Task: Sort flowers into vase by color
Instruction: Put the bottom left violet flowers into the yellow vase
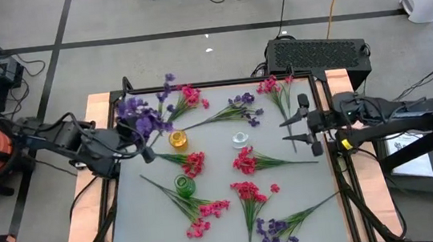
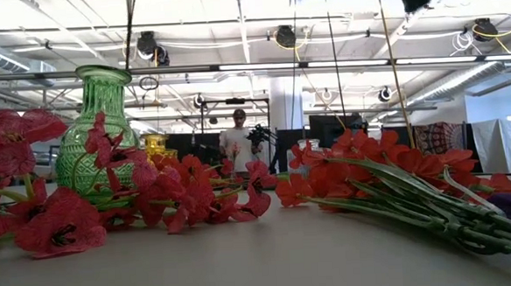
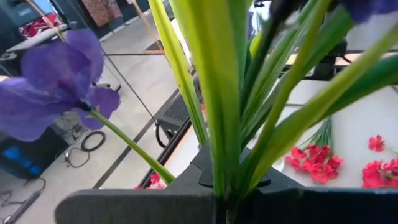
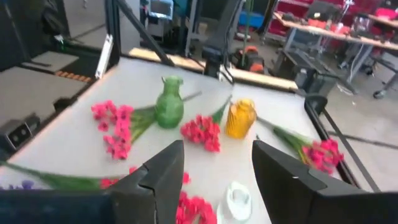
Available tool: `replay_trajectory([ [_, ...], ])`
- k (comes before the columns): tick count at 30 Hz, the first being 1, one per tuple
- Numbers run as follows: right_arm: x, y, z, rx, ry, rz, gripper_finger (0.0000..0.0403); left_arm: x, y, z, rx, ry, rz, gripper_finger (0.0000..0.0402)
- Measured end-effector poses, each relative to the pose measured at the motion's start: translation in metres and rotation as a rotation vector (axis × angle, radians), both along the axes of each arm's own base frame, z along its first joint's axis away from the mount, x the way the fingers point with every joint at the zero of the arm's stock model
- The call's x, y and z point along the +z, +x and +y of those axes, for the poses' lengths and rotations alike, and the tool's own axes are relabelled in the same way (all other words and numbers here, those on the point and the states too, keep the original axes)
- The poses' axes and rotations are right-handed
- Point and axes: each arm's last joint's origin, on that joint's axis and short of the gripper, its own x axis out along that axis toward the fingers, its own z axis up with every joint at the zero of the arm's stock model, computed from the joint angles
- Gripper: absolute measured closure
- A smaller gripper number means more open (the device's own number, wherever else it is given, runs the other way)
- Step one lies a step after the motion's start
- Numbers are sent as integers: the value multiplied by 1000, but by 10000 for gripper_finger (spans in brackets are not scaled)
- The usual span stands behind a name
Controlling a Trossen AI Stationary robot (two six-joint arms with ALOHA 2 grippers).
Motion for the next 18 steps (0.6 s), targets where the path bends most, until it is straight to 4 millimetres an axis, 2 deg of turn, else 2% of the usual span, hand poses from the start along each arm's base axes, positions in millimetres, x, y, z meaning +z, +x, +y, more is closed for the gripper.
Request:
replay_trajectory([
  [5,-24,3,0,-1,0,12,220,-25,-15,6,21,2,-28,389],
  [10,-43,9,0,-3,3,-19,220,-49,-21,10,23,37,-92,389],
  [15,-49,12,0,-7,13,-59,220,-59,-17,14,10,70,-236,389],
  [18,-48,12,0,-10,26,-78,220,-67,-12,18,6,71,-247,389],
])
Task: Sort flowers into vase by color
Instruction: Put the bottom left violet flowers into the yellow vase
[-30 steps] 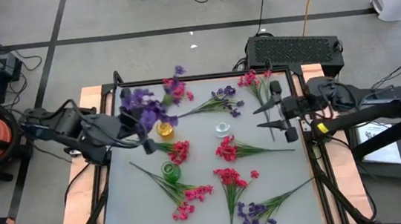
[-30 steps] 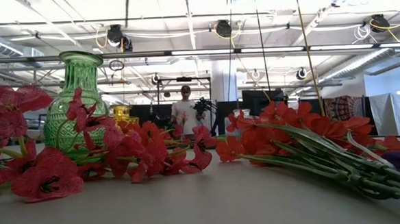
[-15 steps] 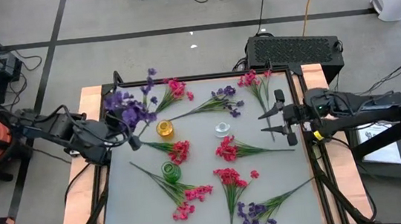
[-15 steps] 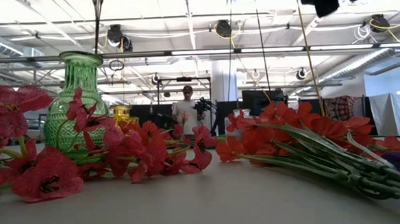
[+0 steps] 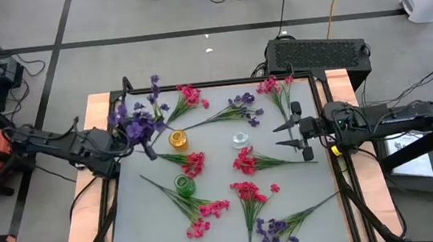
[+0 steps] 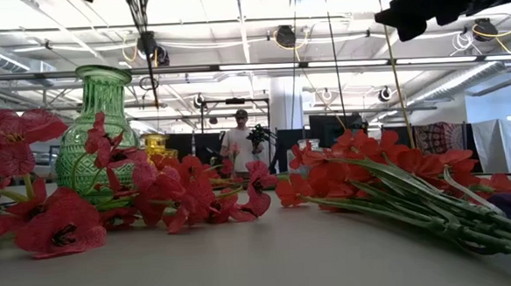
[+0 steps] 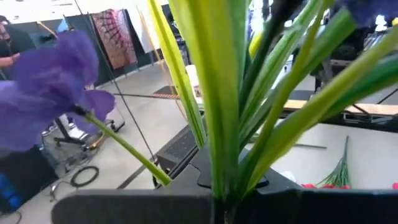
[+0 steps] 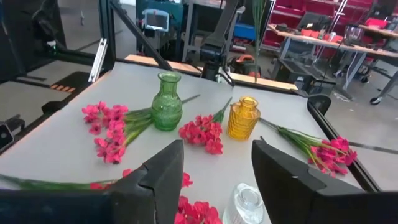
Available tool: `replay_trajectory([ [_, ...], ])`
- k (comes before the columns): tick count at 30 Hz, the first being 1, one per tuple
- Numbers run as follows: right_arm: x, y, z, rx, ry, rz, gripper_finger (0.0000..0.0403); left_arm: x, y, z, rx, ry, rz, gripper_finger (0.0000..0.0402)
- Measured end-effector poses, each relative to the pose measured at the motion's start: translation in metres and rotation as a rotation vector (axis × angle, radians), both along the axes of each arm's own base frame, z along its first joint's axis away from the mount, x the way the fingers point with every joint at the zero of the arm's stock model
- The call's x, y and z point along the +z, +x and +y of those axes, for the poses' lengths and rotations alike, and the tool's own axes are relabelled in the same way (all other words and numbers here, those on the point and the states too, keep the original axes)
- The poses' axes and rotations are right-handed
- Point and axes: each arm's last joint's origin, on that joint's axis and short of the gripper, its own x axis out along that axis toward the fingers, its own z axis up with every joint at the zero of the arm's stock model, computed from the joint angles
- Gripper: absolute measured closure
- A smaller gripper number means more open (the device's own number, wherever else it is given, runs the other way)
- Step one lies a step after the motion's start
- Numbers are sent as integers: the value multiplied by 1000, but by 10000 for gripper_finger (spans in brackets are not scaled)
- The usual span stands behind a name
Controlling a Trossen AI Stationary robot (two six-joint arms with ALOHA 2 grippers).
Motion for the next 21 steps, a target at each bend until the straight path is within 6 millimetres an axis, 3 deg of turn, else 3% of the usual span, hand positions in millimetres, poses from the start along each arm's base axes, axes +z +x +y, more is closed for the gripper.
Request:
replay_trajectory([
  [7,-1,0,0,-4,25,8,220,-19,11,10,11,-67,31,389],
  [21,-1,0,0,-7,40,17,220,-24,18,14,-5,-95,56,389],
])
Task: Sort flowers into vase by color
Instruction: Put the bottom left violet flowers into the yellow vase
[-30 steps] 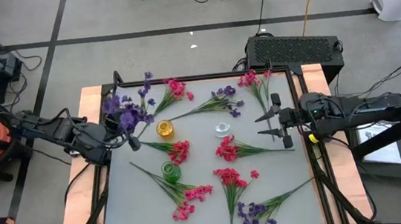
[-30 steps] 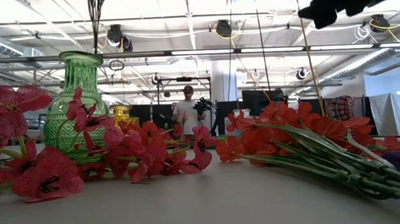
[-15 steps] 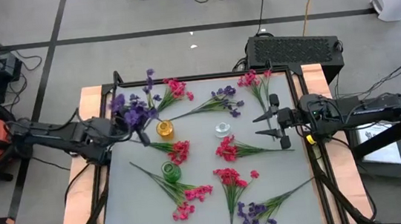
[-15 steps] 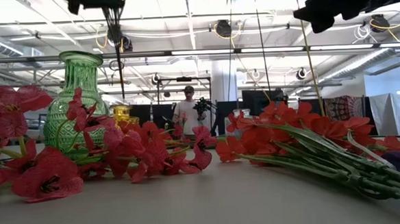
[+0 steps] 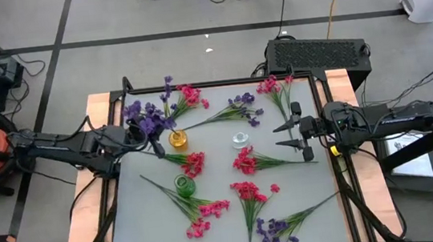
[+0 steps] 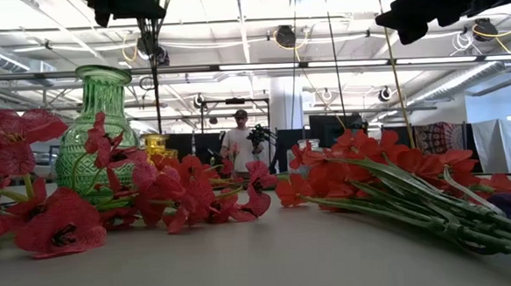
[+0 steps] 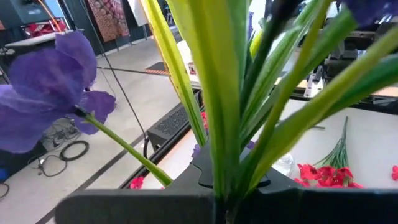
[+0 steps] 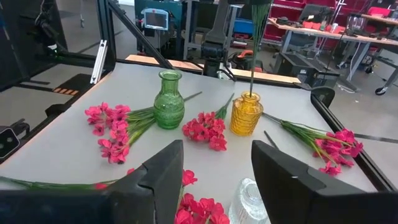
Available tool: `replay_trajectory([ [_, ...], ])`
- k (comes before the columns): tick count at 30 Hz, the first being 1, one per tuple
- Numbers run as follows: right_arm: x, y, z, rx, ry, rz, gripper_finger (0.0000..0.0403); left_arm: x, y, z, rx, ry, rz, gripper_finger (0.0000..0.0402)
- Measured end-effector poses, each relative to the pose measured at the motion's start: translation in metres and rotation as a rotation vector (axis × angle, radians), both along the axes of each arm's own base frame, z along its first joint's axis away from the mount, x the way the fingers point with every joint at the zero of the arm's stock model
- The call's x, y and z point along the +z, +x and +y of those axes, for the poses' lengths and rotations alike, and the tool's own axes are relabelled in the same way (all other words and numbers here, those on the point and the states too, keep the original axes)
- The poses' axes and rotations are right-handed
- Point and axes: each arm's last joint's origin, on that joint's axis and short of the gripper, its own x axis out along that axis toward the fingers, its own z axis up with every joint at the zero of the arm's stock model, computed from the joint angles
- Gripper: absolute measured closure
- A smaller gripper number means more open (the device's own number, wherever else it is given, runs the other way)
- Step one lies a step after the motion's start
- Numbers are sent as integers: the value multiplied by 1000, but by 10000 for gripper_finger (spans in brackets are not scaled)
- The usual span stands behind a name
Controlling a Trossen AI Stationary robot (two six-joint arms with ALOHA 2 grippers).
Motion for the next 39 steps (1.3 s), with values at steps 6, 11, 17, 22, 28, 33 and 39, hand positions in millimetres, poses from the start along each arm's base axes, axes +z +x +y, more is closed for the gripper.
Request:
replay_trajectory([
  [6,0,0,0,0,0,0,220,-6,0,0,5,-17,27,389],
  [11,0,0,0,0,0,0,220,-14,0,0,8,-15,44,389],
  [17,0,0,0,-2,12,1,220,-34,1,5,41,-26,73,389],
  [22,0,0,0,-4,26,2,220,-47,1,9,75,-68,80,387],
  [28,0,0,0,-4,26,3,220,-52,1,11,95,-107,73,362],
  [33,-1,0,0,-5,30,11,220,-52,0,11,98,-113,71,309],
  [39,-3,-1,0,-9,48,32,220,-53,0,10,97,-128,71,240],
])
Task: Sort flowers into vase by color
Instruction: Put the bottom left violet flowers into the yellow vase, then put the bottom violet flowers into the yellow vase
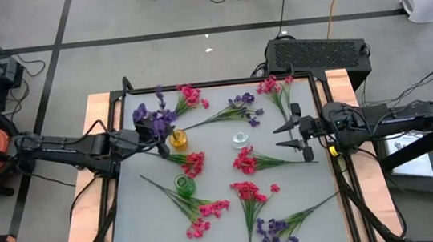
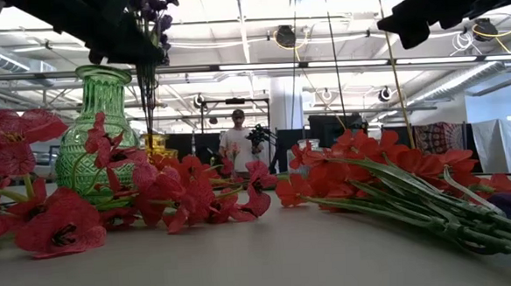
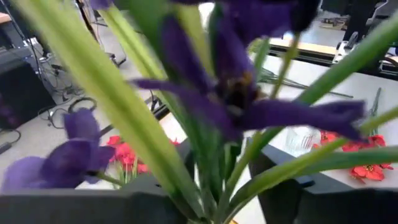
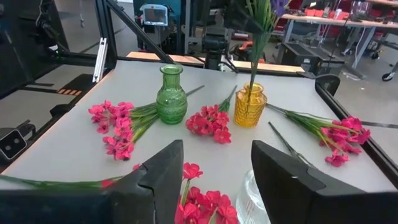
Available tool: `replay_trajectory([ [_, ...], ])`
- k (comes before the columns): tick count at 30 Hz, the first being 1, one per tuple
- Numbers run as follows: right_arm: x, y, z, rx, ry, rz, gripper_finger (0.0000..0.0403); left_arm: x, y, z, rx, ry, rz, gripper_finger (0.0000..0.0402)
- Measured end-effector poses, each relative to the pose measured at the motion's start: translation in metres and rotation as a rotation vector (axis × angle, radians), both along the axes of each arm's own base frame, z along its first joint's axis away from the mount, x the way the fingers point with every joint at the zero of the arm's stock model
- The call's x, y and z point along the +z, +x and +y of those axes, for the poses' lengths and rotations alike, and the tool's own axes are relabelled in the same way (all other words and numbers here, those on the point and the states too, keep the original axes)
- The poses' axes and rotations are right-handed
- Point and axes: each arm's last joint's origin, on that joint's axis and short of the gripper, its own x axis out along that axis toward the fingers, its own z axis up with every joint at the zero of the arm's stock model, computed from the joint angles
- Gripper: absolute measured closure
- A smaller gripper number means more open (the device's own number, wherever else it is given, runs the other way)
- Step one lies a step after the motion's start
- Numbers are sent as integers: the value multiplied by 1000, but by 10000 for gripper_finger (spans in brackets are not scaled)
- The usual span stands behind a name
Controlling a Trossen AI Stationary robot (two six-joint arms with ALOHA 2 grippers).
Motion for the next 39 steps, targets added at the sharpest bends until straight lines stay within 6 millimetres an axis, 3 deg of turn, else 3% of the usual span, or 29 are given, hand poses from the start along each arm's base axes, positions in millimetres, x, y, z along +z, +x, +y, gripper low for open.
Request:
replay_trajectory([
  [5,-1,0,0,-1,4,16,220,-2,-2,0,-14,-9,65,209],
  [13,-2,-1,0,-1,4,26,220,11,-15,0,-35,-34,149,205],
  [31,-2,-1,0,-6,34,28,220,36,-79,2,128,-351,435,206],
  [39,-4,-1,0,-11,56,47,220,56,-99,1,144,-463,492,206],
])
